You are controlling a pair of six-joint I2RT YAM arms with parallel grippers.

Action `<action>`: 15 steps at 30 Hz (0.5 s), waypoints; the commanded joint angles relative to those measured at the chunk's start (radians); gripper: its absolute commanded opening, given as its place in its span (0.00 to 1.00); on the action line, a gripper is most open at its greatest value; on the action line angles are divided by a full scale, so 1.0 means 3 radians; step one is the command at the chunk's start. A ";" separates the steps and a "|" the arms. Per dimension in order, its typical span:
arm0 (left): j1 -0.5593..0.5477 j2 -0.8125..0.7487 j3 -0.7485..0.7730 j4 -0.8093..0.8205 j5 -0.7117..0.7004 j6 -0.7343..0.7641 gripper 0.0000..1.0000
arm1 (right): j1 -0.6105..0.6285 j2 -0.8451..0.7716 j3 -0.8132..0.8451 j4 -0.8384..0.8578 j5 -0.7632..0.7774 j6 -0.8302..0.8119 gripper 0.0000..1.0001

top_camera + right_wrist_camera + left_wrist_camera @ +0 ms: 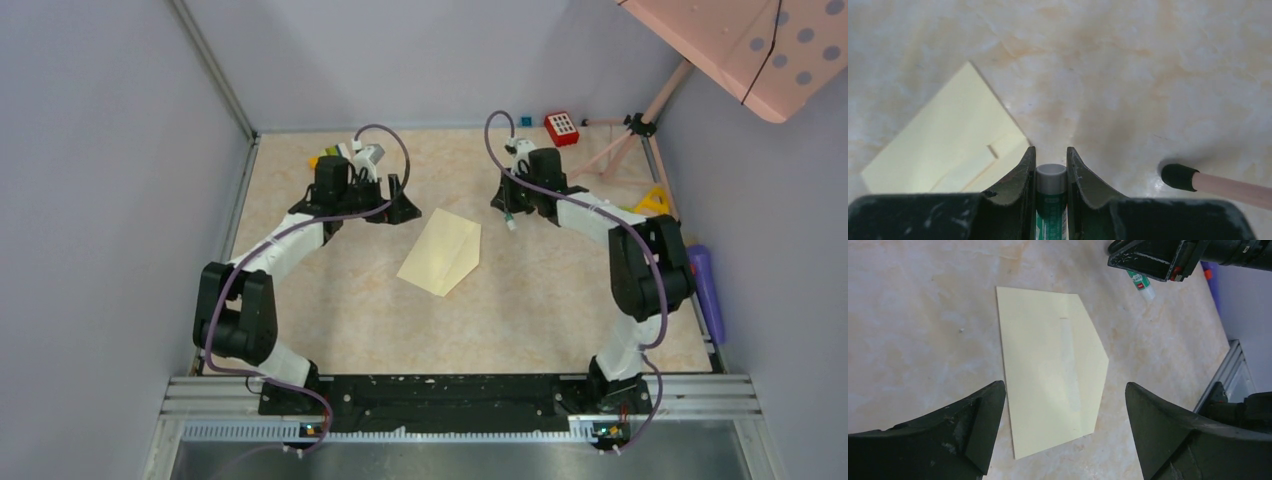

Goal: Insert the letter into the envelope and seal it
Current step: Place the solid glue at the center of the board.

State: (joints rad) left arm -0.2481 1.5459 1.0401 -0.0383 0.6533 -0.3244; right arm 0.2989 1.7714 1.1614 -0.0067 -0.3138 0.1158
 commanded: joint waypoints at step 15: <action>-0.0087 0.0030 -0.0339 -0.0100 -0.0384 0.0236 0.97 | 0.0021 0.0644 0.0355 -0.0486 0.1324 -0.0039 0.13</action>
State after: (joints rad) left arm -0.2653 1.5414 0.9516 -0.0917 0.5339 -0.2581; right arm 0.2989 1.9327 1.2030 -0.1158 0.0250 0.1013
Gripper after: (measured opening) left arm 0.964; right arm 0.182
